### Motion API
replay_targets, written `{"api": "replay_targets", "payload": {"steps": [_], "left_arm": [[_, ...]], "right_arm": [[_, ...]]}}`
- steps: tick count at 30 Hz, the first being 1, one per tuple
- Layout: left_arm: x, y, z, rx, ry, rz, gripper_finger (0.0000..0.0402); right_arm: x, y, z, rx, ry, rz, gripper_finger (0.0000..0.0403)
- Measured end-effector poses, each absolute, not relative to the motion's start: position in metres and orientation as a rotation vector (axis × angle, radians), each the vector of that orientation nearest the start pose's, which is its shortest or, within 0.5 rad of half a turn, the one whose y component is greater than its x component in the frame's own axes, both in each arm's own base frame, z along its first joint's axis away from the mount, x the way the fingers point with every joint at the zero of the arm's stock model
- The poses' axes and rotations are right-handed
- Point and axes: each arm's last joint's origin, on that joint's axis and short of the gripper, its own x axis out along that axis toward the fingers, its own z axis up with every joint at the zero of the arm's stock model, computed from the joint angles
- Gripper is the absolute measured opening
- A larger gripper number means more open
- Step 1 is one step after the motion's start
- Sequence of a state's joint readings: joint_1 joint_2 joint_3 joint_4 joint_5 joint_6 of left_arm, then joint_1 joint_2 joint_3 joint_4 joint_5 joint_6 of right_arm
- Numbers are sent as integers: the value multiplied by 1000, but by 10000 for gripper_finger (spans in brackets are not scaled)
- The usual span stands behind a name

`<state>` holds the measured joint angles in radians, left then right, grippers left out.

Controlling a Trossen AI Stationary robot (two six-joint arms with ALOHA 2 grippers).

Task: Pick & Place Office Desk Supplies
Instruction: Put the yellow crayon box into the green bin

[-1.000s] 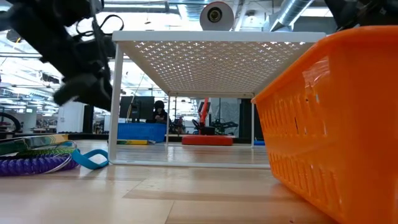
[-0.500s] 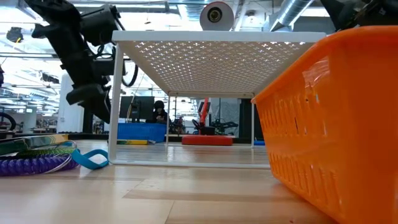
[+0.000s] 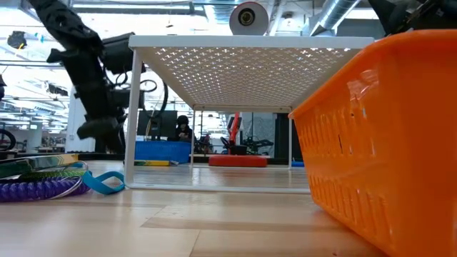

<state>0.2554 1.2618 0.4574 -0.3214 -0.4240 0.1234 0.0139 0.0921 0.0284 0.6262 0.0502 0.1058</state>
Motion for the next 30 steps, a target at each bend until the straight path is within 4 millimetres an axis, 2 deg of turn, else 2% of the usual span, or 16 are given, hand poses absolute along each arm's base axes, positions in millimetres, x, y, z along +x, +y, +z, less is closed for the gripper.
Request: {"api": "replay_targets", "payload": {"steps": [3, 14, 25, 30], "left_arm": [[183, 60, 129, 201, 1156, 540, 106], [187, 63, 128, 236, 1102, 550, 108], [199, 71, 105, 321, 1152, 662, 108], [199, 71, 104, 323, 1157, 662, 80]], "right_arm": [[87, 0, 224, 121, -564, -5, 218], [87, 0, 224, 121, -564, -5, 218], [87, 0, 224, 121, -563, -5, 218], [87, 0, 223, 121, -562, -5, 218]]}}
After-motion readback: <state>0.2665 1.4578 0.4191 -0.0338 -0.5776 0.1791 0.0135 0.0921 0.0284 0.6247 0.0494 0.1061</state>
